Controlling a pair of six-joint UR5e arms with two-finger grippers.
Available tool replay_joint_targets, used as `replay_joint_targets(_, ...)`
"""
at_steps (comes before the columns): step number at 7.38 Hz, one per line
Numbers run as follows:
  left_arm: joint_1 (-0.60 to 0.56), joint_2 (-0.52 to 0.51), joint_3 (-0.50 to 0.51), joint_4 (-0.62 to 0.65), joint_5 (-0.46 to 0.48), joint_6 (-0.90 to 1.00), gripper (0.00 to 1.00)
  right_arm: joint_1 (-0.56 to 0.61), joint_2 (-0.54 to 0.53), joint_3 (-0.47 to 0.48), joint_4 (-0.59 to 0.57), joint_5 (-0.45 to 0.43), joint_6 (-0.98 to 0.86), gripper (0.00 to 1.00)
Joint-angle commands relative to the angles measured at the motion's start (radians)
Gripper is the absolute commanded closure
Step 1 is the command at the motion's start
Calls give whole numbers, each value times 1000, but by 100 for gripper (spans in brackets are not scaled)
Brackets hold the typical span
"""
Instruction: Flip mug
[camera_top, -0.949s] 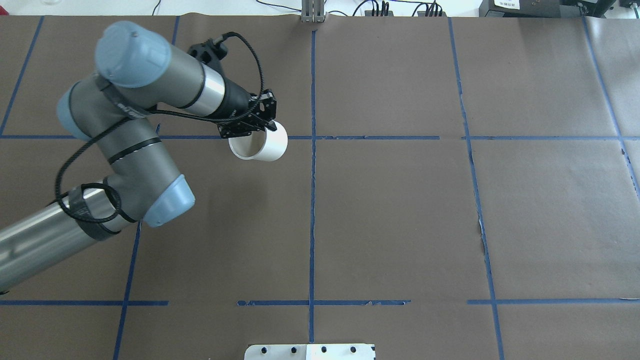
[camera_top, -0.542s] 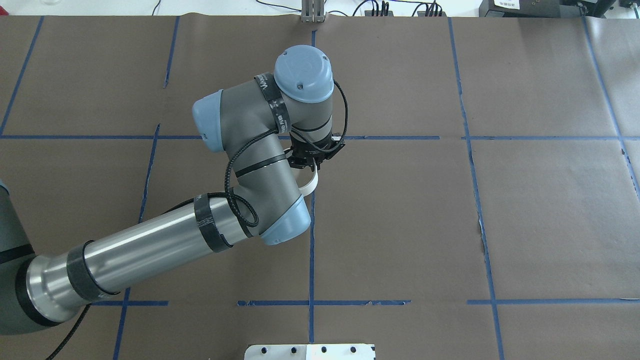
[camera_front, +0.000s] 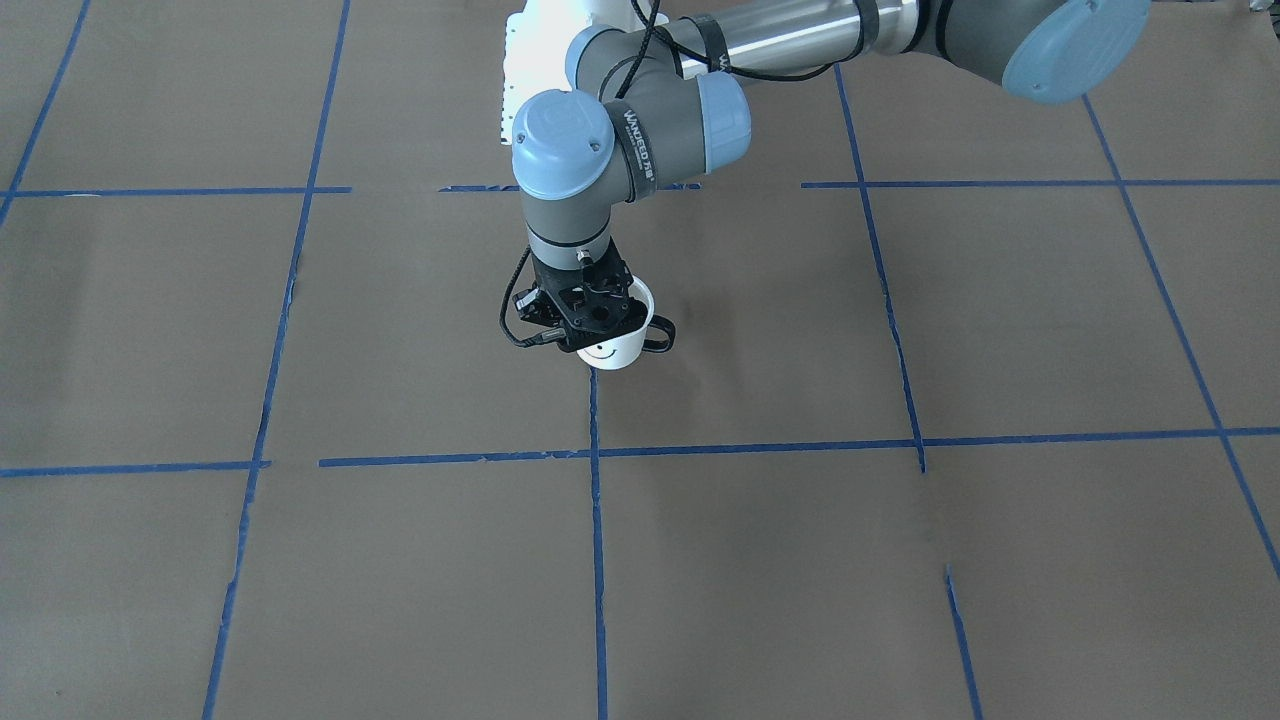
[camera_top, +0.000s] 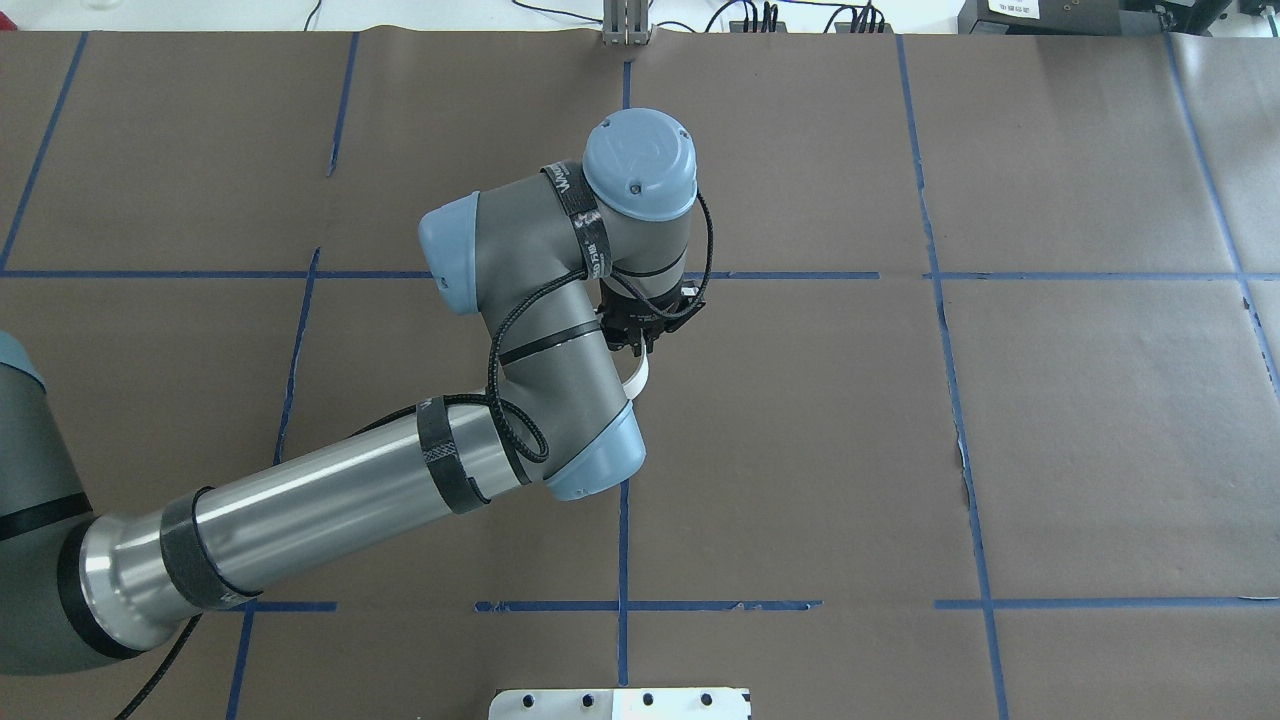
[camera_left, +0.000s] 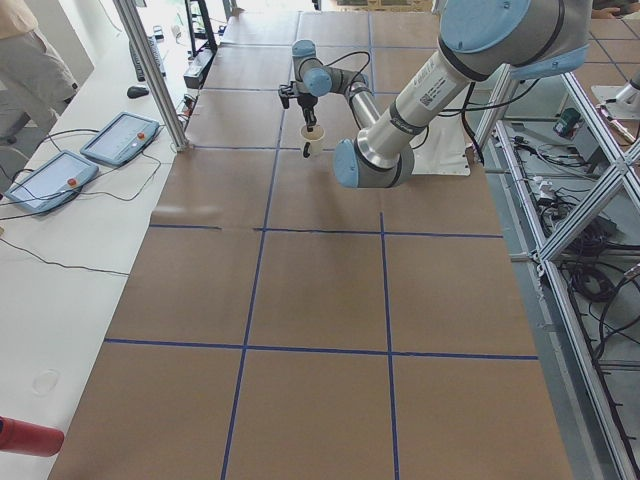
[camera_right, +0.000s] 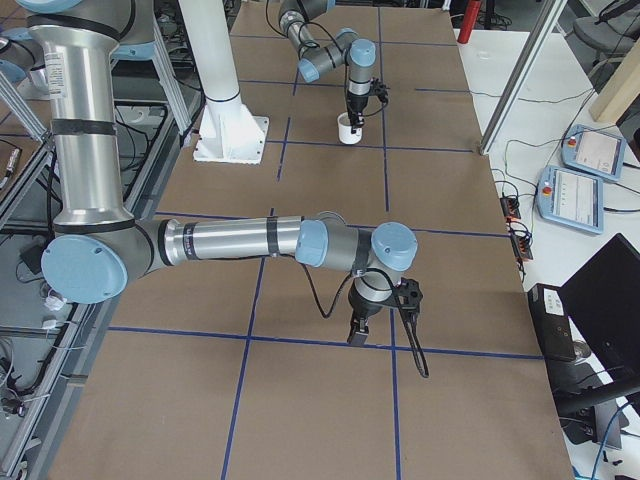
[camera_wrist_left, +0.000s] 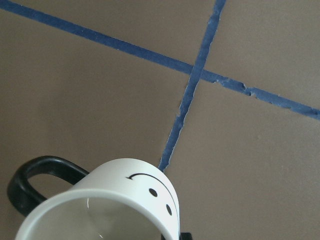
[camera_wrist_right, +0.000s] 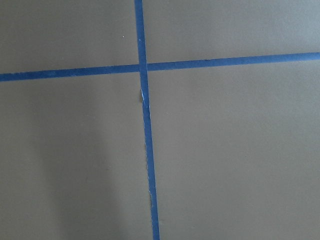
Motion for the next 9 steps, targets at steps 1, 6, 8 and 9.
replay_joint_targets(1,1,3,-12,0,0,1,0,0,0,0,0,0,0,0)
replay_joint_targets(6,-146,248,-512,164,-15,387,0,0,0,0,0,0,0,0)
replay_joint_targets(8,-348,427,-554,160,-143,830,0,0,0,0,0,0,0,0)
replay_joint_targets(9,-477,518,-543,161,-212,1115,0,0,0,0,0,0,0,0)
